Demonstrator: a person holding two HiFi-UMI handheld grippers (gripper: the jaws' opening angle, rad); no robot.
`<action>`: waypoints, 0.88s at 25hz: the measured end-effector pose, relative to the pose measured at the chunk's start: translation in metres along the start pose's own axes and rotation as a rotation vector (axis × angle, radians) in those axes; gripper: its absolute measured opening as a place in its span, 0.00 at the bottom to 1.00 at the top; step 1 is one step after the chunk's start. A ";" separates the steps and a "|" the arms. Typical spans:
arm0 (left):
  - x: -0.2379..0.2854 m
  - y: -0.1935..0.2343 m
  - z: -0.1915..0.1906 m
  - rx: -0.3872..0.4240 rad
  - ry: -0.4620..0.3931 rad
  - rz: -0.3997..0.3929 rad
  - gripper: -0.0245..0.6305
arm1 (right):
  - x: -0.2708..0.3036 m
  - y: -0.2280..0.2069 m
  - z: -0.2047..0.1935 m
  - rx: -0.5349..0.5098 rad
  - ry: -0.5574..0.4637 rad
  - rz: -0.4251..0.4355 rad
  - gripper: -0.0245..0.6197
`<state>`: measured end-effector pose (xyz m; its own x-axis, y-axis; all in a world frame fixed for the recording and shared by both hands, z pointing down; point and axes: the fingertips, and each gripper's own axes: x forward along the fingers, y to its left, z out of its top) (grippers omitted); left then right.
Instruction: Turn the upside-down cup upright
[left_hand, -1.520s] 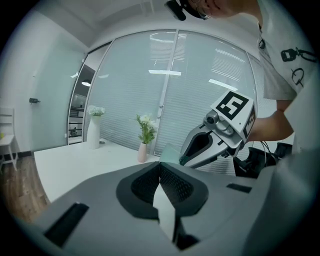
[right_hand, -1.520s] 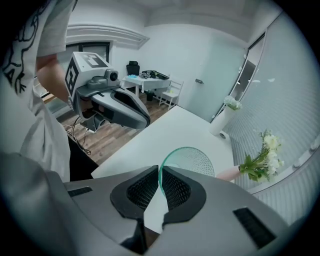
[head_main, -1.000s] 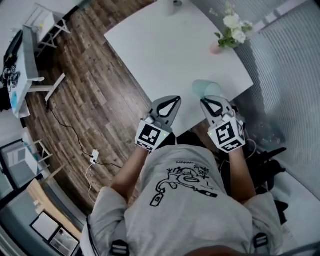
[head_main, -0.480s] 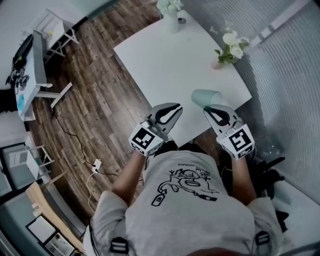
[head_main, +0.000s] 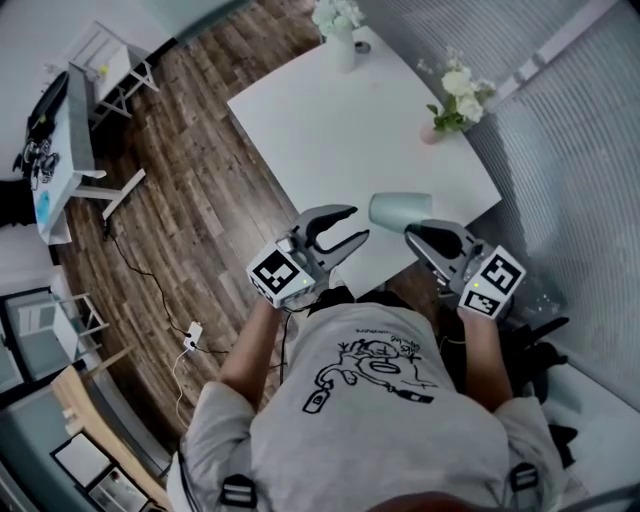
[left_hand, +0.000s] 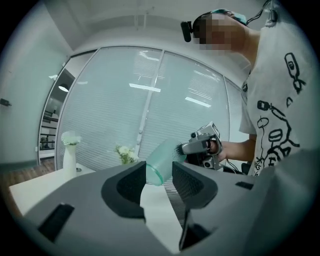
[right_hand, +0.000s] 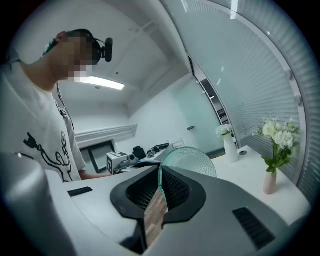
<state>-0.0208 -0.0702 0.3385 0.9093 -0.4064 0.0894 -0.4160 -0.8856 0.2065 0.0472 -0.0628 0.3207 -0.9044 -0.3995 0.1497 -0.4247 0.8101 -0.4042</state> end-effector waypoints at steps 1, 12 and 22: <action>0.000 -0.001 0.002 0.001 -0.001 -0.013 0.29 | -0.001 0.001 0.001 0.025 -0.018 0.018 0.11; -0.007 -0.014 0.026 0.053 -0.029 -0.164 0.39 | -0.012 0.018 0.014 0.277 -0.176 0.256 0.11; -0.004 -0.039 0.038 0.086 -0.024 -0.286 0.48 | -0.017 0.040 0.021 0.374 -0.237 0.425 0.11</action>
<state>-0.0084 -0.0428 0.2935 0.9898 -0.1417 0.0160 -0.1426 -0.9803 0.1367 0.0466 -0.0323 0.2824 -0.9397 -0.1937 -0.2818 0.0532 0.7313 -0.6800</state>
